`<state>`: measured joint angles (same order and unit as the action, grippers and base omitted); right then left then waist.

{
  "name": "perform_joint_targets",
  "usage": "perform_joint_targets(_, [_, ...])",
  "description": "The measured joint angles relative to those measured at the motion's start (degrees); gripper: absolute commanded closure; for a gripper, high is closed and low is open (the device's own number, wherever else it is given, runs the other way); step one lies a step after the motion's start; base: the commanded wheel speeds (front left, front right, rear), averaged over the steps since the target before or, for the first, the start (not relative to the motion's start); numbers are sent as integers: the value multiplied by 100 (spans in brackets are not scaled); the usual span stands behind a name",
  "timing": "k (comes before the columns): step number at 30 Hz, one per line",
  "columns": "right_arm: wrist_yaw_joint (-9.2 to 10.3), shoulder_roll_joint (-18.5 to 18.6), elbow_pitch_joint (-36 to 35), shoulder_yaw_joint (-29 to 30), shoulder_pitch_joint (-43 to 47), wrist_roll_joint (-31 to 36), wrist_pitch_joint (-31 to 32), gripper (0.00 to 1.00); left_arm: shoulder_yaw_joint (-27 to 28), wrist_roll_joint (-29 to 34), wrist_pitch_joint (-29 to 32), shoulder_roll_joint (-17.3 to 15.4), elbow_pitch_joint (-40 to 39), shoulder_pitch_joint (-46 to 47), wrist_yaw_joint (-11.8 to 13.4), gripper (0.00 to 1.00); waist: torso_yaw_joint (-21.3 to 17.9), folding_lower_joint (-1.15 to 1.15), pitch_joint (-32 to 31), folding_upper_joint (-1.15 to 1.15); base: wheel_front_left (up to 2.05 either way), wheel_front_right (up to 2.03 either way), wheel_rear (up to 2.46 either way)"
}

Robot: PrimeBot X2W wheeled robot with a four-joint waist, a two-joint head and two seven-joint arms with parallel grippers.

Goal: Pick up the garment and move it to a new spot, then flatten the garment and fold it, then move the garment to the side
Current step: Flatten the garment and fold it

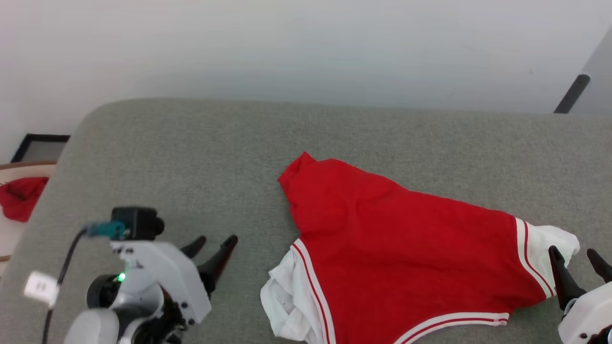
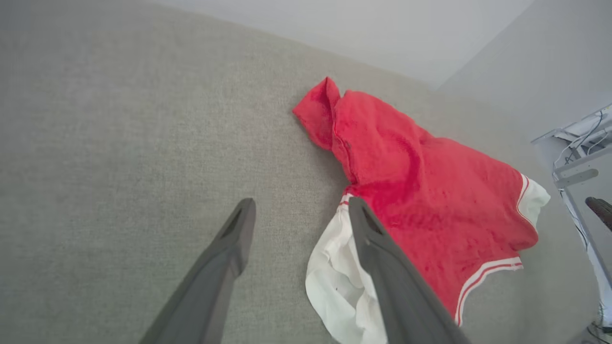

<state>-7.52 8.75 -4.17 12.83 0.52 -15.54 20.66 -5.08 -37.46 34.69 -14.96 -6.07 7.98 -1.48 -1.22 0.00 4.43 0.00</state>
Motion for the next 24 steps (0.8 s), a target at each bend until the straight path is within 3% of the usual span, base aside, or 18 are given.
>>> perform_joint_targets(6, [0,-93,21,-3,-268,-2,-75,0,-103,-381,1781,-194,249,705,690,0,-146,0,236,0,0,0,0])
perform_joint_targets(12, [0,-108,172,-66,-558,-20,-160,0,-286,-513,2907,-243,776,1439,1182,0,-325,0,471,0,0,0,0])
perform_joint_targets(17, [0,-103,339,-85,-701,-44,-232,0,-542,-481,3538,-249,1289,1847,1407,0,-451,0,601,0,0,0,0])
perform_joint_targets(24, [0,-86,489,-124,-848,-44,-270,0,-777,-446,3898,-180,1675,2125,1464,0,-552,0,662,0,0,0,0])
